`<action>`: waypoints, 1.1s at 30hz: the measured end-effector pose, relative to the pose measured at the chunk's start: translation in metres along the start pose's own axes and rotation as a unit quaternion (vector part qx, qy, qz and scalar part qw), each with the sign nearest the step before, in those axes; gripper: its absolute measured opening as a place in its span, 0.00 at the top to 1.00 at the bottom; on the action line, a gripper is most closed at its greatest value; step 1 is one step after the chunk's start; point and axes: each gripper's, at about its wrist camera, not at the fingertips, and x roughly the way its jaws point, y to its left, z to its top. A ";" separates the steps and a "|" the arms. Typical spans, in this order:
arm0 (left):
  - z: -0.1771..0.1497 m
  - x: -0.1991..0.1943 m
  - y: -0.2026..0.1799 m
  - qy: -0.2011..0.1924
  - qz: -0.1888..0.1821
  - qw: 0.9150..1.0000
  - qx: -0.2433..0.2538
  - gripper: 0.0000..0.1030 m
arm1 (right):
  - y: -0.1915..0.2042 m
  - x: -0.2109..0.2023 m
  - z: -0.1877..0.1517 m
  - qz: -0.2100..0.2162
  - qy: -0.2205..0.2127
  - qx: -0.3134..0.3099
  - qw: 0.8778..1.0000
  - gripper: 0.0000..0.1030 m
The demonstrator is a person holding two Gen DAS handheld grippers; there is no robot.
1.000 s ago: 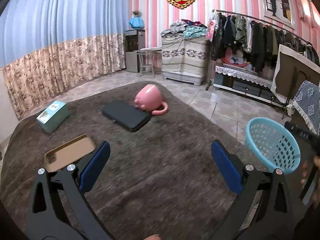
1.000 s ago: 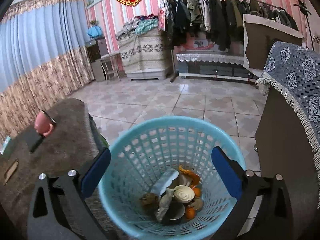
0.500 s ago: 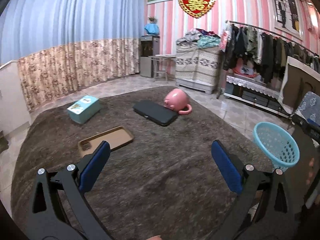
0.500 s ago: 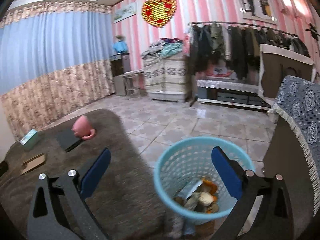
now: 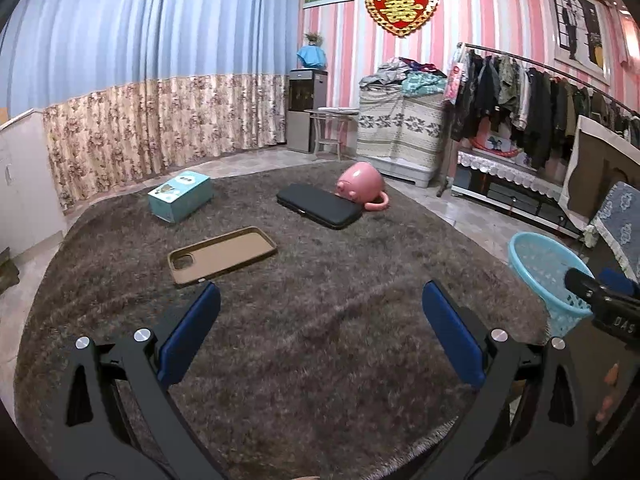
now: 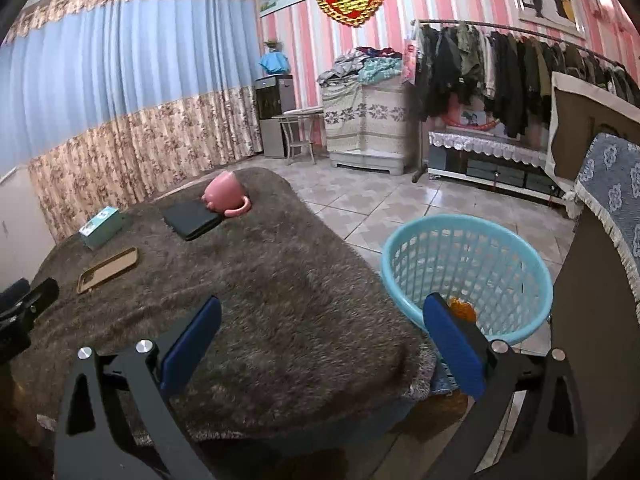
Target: Collect trash
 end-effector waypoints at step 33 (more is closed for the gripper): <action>-0.005 -0.018 -0.003 -0.030 -0.025 0.999 -0.017 0.05 | 0.013 -0.010 -0.003 -0.004 -0.048 -0.026 0.998 0.04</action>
